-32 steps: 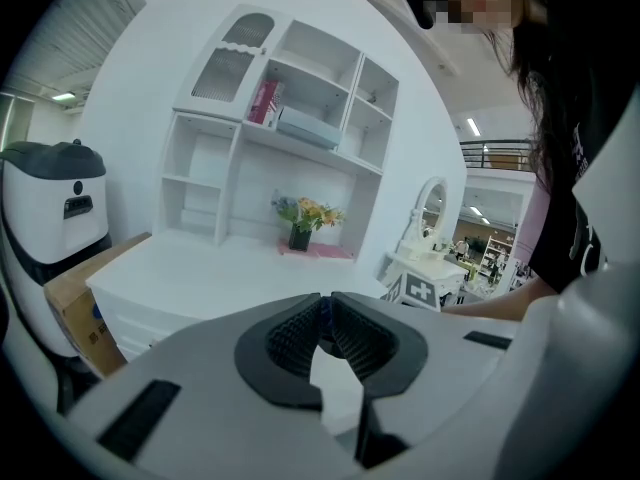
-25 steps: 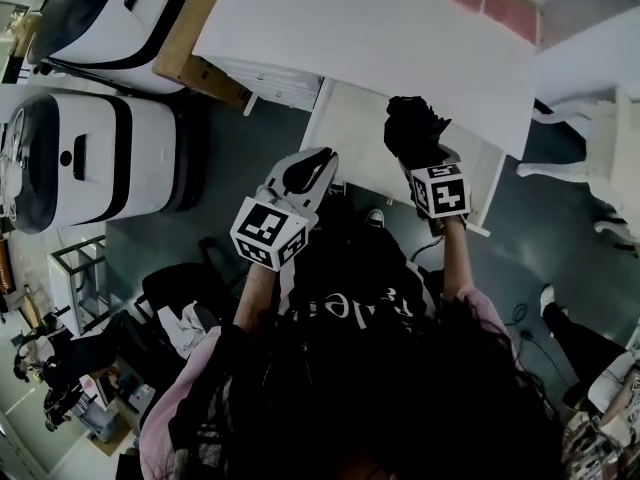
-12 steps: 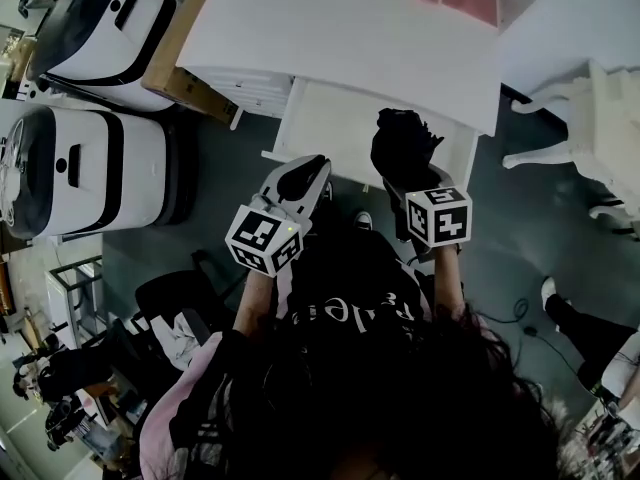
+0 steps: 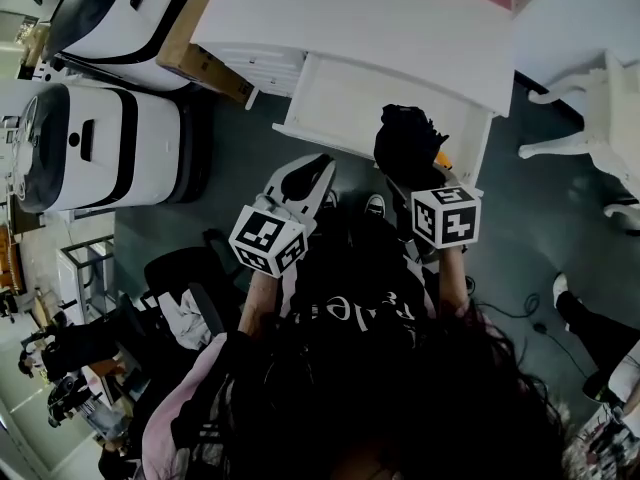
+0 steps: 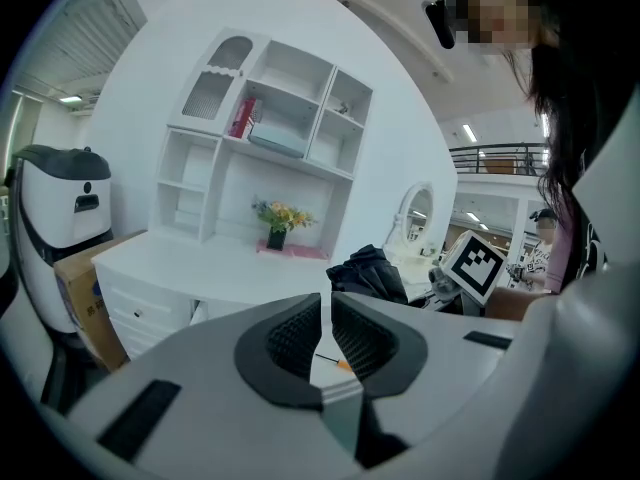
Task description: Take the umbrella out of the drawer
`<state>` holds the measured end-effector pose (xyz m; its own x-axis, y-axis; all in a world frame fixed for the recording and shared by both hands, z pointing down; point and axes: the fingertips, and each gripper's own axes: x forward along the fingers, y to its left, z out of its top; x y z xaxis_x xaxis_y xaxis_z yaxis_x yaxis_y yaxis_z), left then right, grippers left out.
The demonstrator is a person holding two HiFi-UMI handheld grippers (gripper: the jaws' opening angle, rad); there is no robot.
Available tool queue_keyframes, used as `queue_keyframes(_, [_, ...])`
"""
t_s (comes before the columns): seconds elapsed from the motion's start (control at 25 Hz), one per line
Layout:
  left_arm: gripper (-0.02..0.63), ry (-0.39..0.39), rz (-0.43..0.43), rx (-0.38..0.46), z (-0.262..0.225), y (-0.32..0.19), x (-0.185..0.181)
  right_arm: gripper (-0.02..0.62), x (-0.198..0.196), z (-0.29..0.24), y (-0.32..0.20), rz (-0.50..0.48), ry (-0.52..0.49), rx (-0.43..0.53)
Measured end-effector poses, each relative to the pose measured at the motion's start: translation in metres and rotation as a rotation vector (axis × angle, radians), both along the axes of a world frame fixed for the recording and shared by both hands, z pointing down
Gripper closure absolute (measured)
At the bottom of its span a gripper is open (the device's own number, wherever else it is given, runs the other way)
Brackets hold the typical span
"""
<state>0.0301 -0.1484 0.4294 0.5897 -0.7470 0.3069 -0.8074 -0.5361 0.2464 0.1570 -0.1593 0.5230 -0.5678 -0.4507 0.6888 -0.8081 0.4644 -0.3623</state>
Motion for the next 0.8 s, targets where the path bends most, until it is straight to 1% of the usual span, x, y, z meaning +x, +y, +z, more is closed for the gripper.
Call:
queue_keyframes(0.16, [0.565,0.012,0.009,0.003,-0.001,0.009,-0.009,0.318,-0.011,-0.002,0.010,0.006,0.006,-0.002])
queue_keyframes(0.32, [0.565,0.030,0.038,0.034,-0.010,0.021,-0.016,0.318,-0.022,-0.009,0.023,0.017,0.009,0.009])
queue_keyframes(0.44, [0.565,0.045,0.065,0.055,-0.016,0.036,-0.027,0.318,-0.034,-0.016,0.035,0.045,0.013,0.020])
queue_keyframes(0.6, [0.565,0.061,0.086,0.076,-0.022,0.067,-0.062,0.318,-0.064,-0.018,0.061,0.090,0.001,0.021])
queue_keyframes(0.8, [0.565,0.078,0.081,0.085,-0.023,0.107,-0.110,0.318,-0.104,-0.018,0.104,0.130,0.000,0.029])
